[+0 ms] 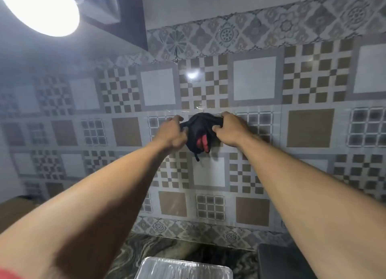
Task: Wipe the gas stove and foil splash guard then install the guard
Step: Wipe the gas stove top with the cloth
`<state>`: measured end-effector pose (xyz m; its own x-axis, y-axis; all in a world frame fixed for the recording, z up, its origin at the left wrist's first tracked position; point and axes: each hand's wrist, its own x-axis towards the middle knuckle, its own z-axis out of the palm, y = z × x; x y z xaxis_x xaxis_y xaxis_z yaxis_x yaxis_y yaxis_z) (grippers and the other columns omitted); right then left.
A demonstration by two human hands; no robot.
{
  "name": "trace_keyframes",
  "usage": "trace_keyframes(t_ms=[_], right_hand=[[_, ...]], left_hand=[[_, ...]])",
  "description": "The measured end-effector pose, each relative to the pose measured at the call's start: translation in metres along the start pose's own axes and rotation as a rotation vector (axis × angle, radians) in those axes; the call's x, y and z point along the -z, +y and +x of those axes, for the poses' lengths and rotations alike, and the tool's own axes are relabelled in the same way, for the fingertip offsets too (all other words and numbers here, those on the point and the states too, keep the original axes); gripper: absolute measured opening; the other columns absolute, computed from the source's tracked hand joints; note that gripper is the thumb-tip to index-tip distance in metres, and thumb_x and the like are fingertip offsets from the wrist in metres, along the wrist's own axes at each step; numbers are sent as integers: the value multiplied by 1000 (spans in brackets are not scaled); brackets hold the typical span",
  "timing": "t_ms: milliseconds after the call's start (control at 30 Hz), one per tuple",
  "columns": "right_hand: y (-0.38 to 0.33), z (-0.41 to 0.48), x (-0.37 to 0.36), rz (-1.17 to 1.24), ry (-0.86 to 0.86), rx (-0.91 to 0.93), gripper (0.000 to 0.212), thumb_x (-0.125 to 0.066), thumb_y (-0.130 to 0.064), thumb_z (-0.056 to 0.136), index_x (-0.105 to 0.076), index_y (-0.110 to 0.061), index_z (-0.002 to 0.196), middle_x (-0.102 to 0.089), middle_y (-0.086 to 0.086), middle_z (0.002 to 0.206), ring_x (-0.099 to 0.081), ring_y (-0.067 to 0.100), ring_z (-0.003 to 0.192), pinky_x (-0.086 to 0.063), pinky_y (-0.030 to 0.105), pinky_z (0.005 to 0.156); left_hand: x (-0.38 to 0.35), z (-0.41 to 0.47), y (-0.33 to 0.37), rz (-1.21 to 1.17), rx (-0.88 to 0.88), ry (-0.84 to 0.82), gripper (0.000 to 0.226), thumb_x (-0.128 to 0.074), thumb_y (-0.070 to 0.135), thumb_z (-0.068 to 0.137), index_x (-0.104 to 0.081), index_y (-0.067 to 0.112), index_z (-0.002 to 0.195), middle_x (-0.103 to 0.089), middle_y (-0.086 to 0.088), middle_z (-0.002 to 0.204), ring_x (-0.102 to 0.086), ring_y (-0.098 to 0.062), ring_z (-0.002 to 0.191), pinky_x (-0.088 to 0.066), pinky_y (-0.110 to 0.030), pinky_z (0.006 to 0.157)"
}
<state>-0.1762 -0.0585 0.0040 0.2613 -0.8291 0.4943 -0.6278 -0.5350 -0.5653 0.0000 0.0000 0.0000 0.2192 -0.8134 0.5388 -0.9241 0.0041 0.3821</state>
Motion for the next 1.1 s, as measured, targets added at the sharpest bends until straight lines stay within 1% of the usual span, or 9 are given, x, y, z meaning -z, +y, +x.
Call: trace_keyframes(t_ms=[233, 333, 433, 500, 567, 667, 767, 967, 1100], right_hand=[[3, 21, -25, 248, 94, -76, 30, -63, -15, 94, -56, -9, 123, -61, 10, 117, -58, 22, 99, -45, 30, 77], [3, 23, -25, 286, 104, -62, 26, -61, -11, 95, -64, -8, 120, -68, 9, 109, -60, 20, 93, -44, 28, 76], [3, 24, -19, 302, 123, -61, 15, -60, -10, 95, -69, -2, 104, -70, 14, 98, -63, 24, 88, -44, 26, 63], [1, 23, -12, 303, 124, -65, 16, -60, -11, 95, -68, 2, 97, -70, 17, 96, -61, 22, 82, -43, 25, 60], [1, 22, -4, 318, 110, -72, 15, -61, -16, 94, -69, -3, 94, -70, 13, 94, -63, 22, 85, -51, 29, 70], [3, 19, 5, 360, 93, -107, 11, -63, -20, 91, -70, -12, 93, -71, 7, 92, -67, 25, 88, -58, 41, 84], [5, 7, 15, 399, 36, -162, 11, -64, -18, 89, -70, -10, 92, -73, 10, 94, -70, 28, 88, -60, 48, 81], [17, -42, 37, 325, -47, -293, 23, -66, -28, 88, -69, -9, 101, -73, 7, 96, -72, 24, 78, -62, 42, 75], [34, -84, 53, 405, -126, -353, 32, -66, -31, 90, -66, -10, 114, -70, 6, 111, -70, 22, 93, -62, 36, 74]], left_hand=[[-27, 16, -4, -119, 79, 97, 32, -56, 26, 97, -53, 12, 125, -62, -9, 117, -62, -26, 103, -53, -40, 87], [-27, 24, -9, -6, 90, 120, 22, -56, 26, 96, -66, 11, 108, -67, -5, 100, -62, -22, 87, -48, -35, 70], [-22, 28, -9, 26, 67, 62, 22, -55, 26, 93, -73, 13, 90, -69, -4, 80, -65, -24, 76, -50, -35, 63], [-17, 29, -8, -70, 84, 82, 22, -54, 31, 92, -69, 14, 95, -69, -3, 85, -65, -23, 80, -56, -40, 73], [-11, 30, -6, -164, 108, 109, 22, -53, 33, 94, -62, 14, 99, -66, -5, 93, -63, -25, 87, -55, -40, 79], [4, 28, 0, -225, 117, 115, 22, -53, 33, 93, -62, 14, 95, -65, -8, 94, -60, -26, 89, -51, -35, 74], [17, 20, 10, -254, 117, 72, 27, -55, 34, 93, -67, 10, 94, -66, -8, 93, -60, -26, 89, -48, -33, 74], [13, -18, 45, -369, 190, -162, 32, -62, 33, 89, -73, 3, 92, -70, -12, 84, -68, -29, 82, -59, -38, 75], [-5, -52, 76, -640, 312, -268, 27, -71, 26, 85, -72, 1, 94, -75, -16, 89, -75, -29, 78, -63, -41, 71]])
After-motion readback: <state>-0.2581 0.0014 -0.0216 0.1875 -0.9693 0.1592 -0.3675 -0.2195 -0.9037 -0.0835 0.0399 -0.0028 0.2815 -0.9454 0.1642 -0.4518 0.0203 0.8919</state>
